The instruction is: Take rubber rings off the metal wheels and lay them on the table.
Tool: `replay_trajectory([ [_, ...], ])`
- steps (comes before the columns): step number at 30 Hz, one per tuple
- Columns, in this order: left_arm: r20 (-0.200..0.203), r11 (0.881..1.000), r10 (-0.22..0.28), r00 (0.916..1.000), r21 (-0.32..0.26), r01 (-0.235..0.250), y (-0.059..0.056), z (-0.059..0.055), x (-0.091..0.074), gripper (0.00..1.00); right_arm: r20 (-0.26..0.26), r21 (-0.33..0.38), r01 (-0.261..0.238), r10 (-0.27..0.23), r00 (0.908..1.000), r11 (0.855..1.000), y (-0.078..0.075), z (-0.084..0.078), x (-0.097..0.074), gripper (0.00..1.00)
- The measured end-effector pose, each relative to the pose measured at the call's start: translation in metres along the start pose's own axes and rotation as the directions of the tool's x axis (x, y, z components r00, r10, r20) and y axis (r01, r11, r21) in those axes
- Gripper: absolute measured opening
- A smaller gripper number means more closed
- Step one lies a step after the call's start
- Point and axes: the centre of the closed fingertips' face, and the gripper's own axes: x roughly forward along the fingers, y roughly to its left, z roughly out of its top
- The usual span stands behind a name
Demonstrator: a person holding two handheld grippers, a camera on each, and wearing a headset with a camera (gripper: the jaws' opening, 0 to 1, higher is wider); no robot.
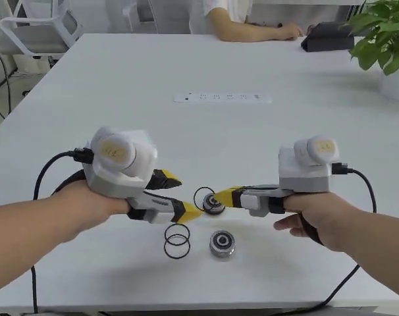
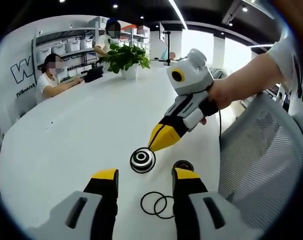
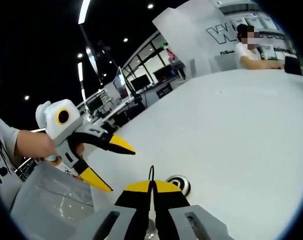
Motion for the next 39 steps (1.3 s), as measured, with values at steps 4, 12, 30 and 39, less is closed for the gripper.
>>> replay_trajectory([
  [4, 0.013, 1.000, -0.002, 0.9999, -0.009, 0.002, -0.002, 0.000, -0.009, 0.42, 0.002, 0.000, -0.004, 0.004, 1.0000, 1.000, 0.001, 0.001, 0.001, 0.00],
  [12, 0.044, 1.000, 0.002, 0.9990, -0.024, -0.001, -0.003, 0.002, -0.023, 0.47, -0.008, -0.005, -0.019, 0.019, 0.9998, 1.000, 0.007, 0.000, 0.006, 0.00],
  [30, 0.032, 0.999, 0.015, 0.9994, -0.034, -0.014, -0.005, -0.014, -0.048, 0.57, -0.049, -0.012, -0.067, 0.067, 0.9966, 0.998, 0.026, -0.007, 0.024, 0.00],
  [39, 0.034, 0.999, 0.026, 0.9991, -0.049, -0.024, -0.003, -0.018, -0.054, 0.57, -0.076, -0.017, -0.082, 0.081, 0.9938, 0.996, 0.031, -0.014, 0.034, 0.00],
])
